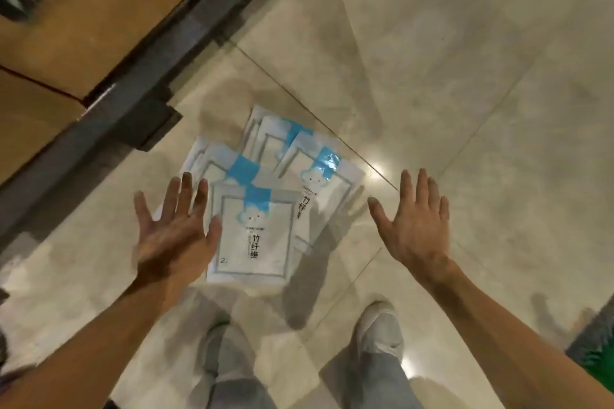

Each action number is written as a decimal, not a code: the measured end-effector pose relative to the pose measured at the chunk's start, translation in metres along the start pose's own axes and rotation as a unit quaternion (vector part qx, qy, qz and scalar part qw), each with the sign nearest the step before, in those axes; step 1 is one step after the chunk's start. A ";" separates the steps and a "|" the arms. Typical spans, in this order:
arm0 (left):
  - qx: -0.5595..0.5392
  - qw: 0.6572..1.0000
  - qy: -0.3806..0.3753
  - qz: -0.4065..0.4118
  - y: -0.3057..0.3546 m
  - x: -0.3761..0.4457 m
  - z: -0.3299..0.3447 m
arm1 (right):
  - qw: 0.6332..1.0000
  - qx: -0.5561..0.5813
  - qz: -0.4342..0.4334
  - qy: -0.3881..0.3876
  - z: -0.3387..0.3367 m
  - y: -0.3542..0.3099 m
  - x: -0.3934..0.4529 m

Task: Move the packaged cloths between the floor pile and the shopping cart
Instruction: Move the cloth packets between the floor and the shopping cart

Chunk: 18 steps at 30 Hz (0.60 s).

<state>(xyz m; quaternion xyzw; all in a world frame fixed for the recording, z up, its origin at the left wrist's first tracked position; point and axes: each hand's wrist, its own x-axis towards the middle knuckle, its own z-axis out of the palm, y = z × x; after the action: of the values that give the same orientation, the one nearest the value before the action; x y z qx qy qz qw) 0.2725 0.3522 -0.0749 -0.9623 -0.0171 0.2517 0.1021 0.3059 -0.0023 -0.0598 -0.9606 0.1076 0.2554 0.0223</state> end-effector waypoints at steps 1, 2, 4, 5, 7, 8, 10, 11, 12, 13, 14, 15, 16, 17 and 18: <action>-0.011 1.000 0.000 0.005 0.002 0.009 0.021 | 1.000 -0.005 -0.002 -0.001 0.021 -0.002 0.011; -0.016 1.000 -0.001 0.010 0.003 0.018 0.045 | 1.000 -0.014 -0.006 -0.004 0.044 -0.003 0.022; -0.034 0.999 -0.001 0.019 0.007 0.033 0.084 | 1.000 -0.019 -0.017 -0.006 0.086 -0.006 0.043; -0.047 0.999 0.004 0.023 0.009 0.040 0.102 | 1.000 -0.015 -0.025 0.000 0.104 -0.008 0.052; -0.081 0.996 0.011 0.021 0.013 0.047 0.133 | 0.999 -0.002 -0.041 0.015 0.136 -0.014 0.067; -0.089 0.996 0.015 0.018 0.015 0.050 0.145 | 0.999 0.009 -0.043 0.015 0.151 -0.019 0.074; -0.084 0.996 0.017 0.021 0.017 0.054 0.163 | 0.998 0.053 -0.028 0.010 0.172 -0.030 0.081; -0.085 0.996 0.019 0.024 0.019 0.055 0.169 | 0.997 0.080 -0.015 0.014 0.179 -0.036 0.082; -0.092 0.995 0.018 0.026 0.019 0.056 0.172 | 0.994 0.104 -0.003 0.020 0.183 -0.040 0.082; -0.099 0.994 0.018 0.029 0.019 0.056 0.173 | 0.992 0.123 0.005 0.023 0.186 -0.043 0.082; -0.105 0.994 0.012 0.033 0.018 0.056 0.172 | 0.990 0.137 0.008 0.025 0.188 -0.044 0.082; -0.105 0.994 0.008 0.041 0.016 0.055 0.171 | 0.989 0.145 0.009 0.026 0.189 -0.043 0.082; -0.103 0.993 0.002 0.050 0.015 0.055 0.168 | 0.988 0.149 0.008 0.025 0.189 -0.041 0.082; -0.100 0.993 0.002 0.060 0.012 0.056 0.167 | 0.988 0.151 0.007 0.022 0.188 -0.040 0.082; -0.098 0.993 0.000 0.065 0.010 0.056 0.165 | 0.988 0.151 0.009 0.018 0.185 -0.040 0.082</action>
<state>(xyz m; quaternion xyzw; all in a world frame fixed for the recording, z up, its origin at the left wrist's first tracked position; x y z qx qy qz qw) 0.2405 0.3785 -0.2449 -0.9666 0.0209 0.2553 -0.0096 0.2940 0.0384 -0.2620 -0.9496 0.1536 0.2193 0.1630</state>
